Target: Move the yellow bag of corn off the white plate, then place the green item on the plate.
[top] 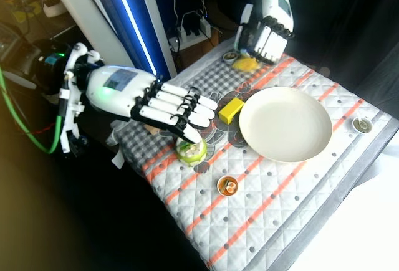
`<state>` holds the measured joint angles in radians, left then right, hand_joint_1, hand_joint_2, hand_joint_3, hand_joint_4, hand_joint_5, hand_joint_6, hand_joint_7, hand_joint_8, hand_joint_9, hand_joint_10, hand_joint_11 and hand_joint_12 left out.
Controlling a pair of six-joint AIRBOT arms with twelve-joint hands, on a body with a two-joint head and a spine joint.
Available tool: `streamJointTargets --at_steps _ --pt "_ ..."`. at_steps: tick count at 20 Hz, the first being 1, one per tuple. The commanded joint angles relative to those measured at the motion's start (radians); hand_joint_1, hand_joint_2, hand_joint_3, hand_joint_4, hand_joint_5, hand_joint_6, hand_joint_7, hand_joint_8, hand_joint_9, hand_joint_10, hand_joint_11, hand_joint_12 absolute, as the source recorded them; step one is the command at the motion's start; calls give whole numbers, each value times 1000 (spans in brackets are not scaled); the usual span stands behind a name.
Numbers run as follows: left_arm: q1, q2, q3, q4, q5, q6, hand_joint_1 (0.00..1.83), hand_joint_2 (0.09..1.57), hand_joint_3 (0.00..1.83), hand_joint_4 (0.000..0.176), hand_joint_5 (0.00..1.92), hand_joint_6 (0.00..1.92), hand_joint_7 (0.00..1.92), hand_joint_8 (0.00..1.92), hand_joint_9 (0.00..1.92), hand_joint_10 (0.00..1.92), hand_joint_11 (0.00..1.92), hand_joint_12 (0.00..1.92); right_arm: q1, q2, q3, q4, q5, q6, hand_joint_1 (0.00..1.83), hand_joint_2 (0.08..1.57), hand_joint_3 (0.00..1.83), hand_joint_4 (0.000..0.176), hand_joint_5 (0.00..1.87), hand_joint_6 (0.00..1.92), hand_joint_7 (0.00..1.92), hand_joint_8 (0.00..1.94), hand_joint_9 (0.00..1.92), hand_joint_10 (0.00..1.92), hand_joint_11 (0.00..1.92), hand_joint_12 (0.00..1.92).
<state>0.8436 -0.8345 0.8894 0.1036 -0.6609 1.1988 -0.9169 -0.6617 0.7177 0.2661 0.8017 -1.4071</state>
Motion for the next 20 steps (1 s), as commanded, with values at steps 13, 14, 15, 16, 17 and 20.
streamJointTargets --at_steps 13,14,15,16,17,20 --pt "12 10 38 -167 -368 -8 685 1331 3 0 207 14 164 8 160 114 0 1473 -19 -130 184 -45 -66 239 744 1136 0 0 37 14 93 14 140 45 0 1170" --pt "12 10 38 -167 -371 -8 766 1290 0 0 238 20 203 16 181 138 0 1438 -15 -141 197 -39 -78 239 772 1146 0 0 71 26 119 21 162 55 0 1162" --pt "12 10 38 -167 -368 -8 778 1288 0 0 251 19 206 11 170 146 0 1399 -12 -147 202 -38 -83 239 825 1163 0 0 146 28 206 4 196 311 0 1438" --pt "13 10 37 -166 -367 -8 762 1290 0 0 279 27 210 11 171 151 0 1393 -8 -150 205 -38 -86 239 800 1206 3 0 305 107 435 129 282 788 76 1635" --pt "14 10 37 -166 -368 -8 738 1299 3 0 279 24 205 7 162 149 0 1387 -4 -151 206 -38 -87 239 900 1220 3 0 372 495 495 606 348 1104 160 1725" --pt "17 10 36 -167 -381 -8 796 1299 0 0 288 8 194 1 101 263 0 1412 15 -150 207 -45 -86 239 1182 1256 0 0 676 1303 810 1497 841 1672 863 1918"
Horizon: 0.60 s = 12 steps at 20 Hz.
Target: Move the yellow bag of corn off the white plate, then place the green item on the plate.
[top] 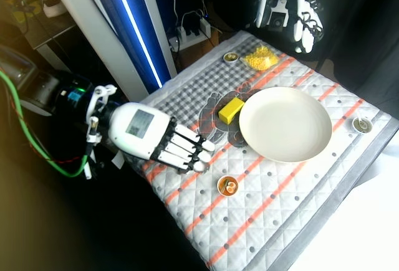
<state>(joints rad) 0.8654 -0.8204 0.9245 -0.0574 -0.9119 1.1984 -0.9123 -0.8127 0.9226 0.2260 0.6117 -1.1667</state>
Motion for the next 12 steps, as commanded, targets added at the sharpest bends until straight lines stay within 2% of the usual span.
streamJointTargets --at_steps 1,2,3,5,7,9,10,12 --pt "-3 -4 1 -6 -133 -8 734 1309 3 0 282 2 179 0 67 297 0 1364 21 2 2 -12 104 -2 1180 1255 0 0 700 1274 786 1537 758 1740 779 1920" --pt "-3 -4 1 -7 -134 -8 666 1323 8 0 278 0 180 1 62 307 0 1350 24 3 1 -14 107 -2 1198 1255 0 0 708 1211 777 1600 782 1832 841 1921" --pt "-2 -4 1 -8 -136 -8 669 1320 5 0 277 0 174 1 63 312 0 1347 31 9 -5 -20 125 -2 1169 1261 1 0 679 1312 772 1540 702 1714 711 1921" --pt "-1 -4 1 -10 -142 -8 647 1330 4 0 273 0 157 0 63 335 0 1394 50 30 -26 -44 167 -2 1160 1262 1 0 697 1307 746 1553 669 1731 679 1921" --pt "1 -4 0 -16 -150 -8 683 1329 2 0 288 6 164 3 46 336 0 1400 91 39 -36 -88 185 -2 1157 1264 0 0 674 1340 763 1513 628 1623 528 1921" --pt "6 -9 0 -26 -166 -8 732 1324 0 0 288 4 169 3 38 355 0 1372 165 26 -29 -142 179 -2 1177 1266 0 0 676 1280 763 1579 642 1701 567 1921" --pt "10 -11 -1 -32 -173 -8 751 1325 0 0 285 1 181 4 28 432 0 1389 195 9 -18 -160 170 -2 1199 1257 0 0 684 1240 788 1572 687 1757 661 1921" --pt "23 -15 0 -47 -188 -8 744 1332 1 0 278 0 191 5 11 459 0 1369 270 -51 25 -189 123 -2 1190 1255 0 0 668 1297 805 1515 674 1699 634 1921"
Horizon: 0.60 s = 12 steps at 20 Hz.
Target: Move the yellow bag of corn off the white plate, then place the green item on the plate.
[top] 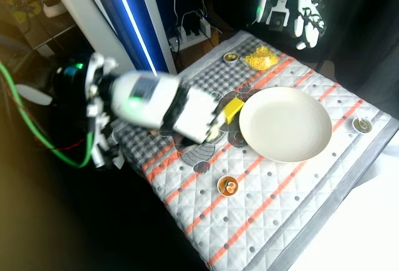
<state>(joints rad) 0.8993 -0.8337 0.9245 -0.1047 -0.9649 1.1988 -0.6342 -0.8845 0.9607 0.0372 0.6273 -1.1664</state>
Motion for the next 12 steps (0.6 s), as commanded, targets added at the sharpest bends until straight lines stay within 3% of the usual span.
streamJointTargets --at_steps 1,2,4,5,6,7,8,9,10,11,12 --pt "-2 -2 -1 -9 -148 -8 718 1337 1 0 275 2 191 3 24 450 0 1426 34 -31 25 -6 75 -2 1335 1241 3 0 621 1280 786 1423 740 1635 696 1921" --pt "5 -2 -2 -15 -157 -8 699 1340 2 0 281 4 194 3 26 448 0 1436 63 -72 56 -7 49 -2 1223 1247 3 0 652 1296 815 1480 714 1666 656 1921" --pt "8 -5 -2 -21 -163 -8 722 1338 0 0 288 3 166 6 22 337 0 1140 116 -159 128 5 -12 -2 1188 1266 4 0 633 1323 791 1550 669 1716 654 1921" --pt "8 -7 -2 -21 -164 -8 706 1343 1 0 288 1 171 5 34 289 0 1007 128 -193 162 22 -30 -2 1303 1258 3 0 607 1327 759 1470 704 1671 625 1921" --pt "8 -9 -1 -22 -165 -8 686 1365 4 0 274 7 174 4 51 272 0 1149 136 -231 194 37 -46 -2 1323 1247 0 0 626 1321 757 1415 740 1610 625 1891" --pt "8 -11 -1 -25 -168 -8 695 1370 2 0 274 7 181 4 71 270 0 1253 141 -269 230 46 -68 -2 1195 1259 3 0 643 1354 779 1473 694 1573 609 1890" --pt "9 -12 0 -27 -169 -8 678 1380 2 0 278 5 191 4 81 261 0 1239 142 -296 254 53 -86 -2 1148 1275 3 0 653 1391 732 1518 618 1574 538 1915" --pt "12 -12 0 -30 -173 -9 688 1375 0 0 291 6 206 5 100 250 0 1205 143 -339 292 66 -111 -2 1160 1272 0 0 686 1308 726 1579 623 1661 590 1920" --pt "13 -12 0 -32 -174 -9 746 1372 0 0 316 9 221 5 115 228 0 1137 143 -368 315 77 -128 -2 1191 1256 0 0 704 1361 741 1483 876 1859 958 1921" --pt "13 -15 2 -33 -175 -9 743 1375 0 0 315 5 219 2 119 200 0 1071 143 -389 338 90 -145 -2 1140 1213 0 0 791 1270 886 1692 1028 1909 1127 1921" --pt "13 -19 4 -35 -175 -9 756 1372 0 0 318 4 223 2 137 182 0 1121 142 -408 357 104 -158 -2 1188 1233 0 0 710 1250 840 1519 832 1713 861 1921"
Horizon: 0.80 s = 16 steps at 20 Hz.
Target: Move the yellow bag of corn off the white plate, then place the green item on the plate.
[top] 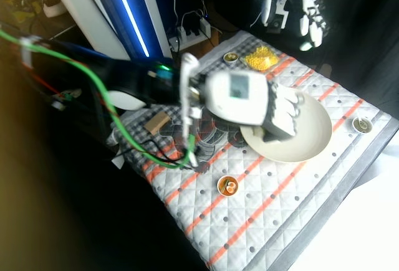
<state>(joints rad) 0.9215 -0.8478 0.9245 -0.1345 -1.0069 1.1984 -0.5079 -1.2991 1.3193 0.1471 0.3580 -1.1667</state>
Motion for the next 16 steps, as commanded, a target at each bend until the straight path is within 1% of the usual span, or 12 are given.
streamJointTargets --at_steps 1,2,3,4,5,7,8,10,12,14,15,16 --pt "-9 -8 6 -6 -133 -9 739 1373 0 0 316 2 224 1 148 164 0 1172 16 1 16 13 98 -2 1125 1287 8 0 603 1461 729 1509 593 1545 589 1896" --pt "-9 -10 6 -6 -133 -9 723 1378 2 0 313 0 221 0 146 153 0 1178 16 0 33 35 88 -2 1091 1319 5 15 573 1566 651 1534 418 1426 378 1860" --pt "-9 -10 6 -6 -133 -9 747 1379 1 0 294 0 187 0 107 117 0 1051 16 -4 40 46 84 -2 1051 1253 0 0 274 948 284 900 153 1247 75 1841" --pt "-9 -10 6 -6 -135 -10 768 1378 1 0 261 3 151 3 85 81 0 831 16 -4 40 49 82 -2 977 1247 0 0 131 589 146 419 60 712 14 1480" --pt "-8 -10 6 -7 -138 -12 796 1370 0 0 261 5 153 6 87 71 0 779 16 -4 38 49 82 -2 878 1272 1 41 87 367 65 141 11 306 2 953" --pt "-7 -13 10 -11 -140 -26 755 1371 0 0 253 1 139 7 78 46 0 614 16 -4 21 51 82 -2 545 1289 1 86 3 22 2 5 0 11 0 80" --pt "-7 -14 11 -11 -140 -29 757 1373 0 0 252 0 143 4 82 35 0 543 16 -3 12 51 82 -2 510 1260 0 100 0 4 0 0 0 1 0 15" --pt "-7 -14 10 -14 -147 -30 789 1359 0 0 259 2 160 6 91 33 0 542 19 59 -40 47 113 -2 554 1197 0 91 0 0 0 0 0 0 0 0" --pt "-6 -12 8 -18 -162 -31 768 1362 0 0 238 3 162 3 101 33 0 662 20 139 -111 44 177 -2 549 1190 0 32 0 0 0 0 0 0 0 0" --pt "4 -6 2 -30 -189 -31 768 1356 0 0 230 1 157 2 104 27 0 830 17 245 -202 38 275 -1 470 1161 0 55 0 0 0 0 0 0 0 0" --pt "10 -2 -2 -35 -201 -31 797 1345 0 0 223 3 152 1 112 28 0 926 8 286 -238 32 316 -1 372 1169 0 129 0 0 0 0 0 0 0 0" --pt "16 0 -4 -41 -212 -31 820 1340 0 0 220 3 149 1 108 26 0 947 -7 324 -273 25 360 -1 383 1216 0 136 0 0 0 0 0 0 42 21"
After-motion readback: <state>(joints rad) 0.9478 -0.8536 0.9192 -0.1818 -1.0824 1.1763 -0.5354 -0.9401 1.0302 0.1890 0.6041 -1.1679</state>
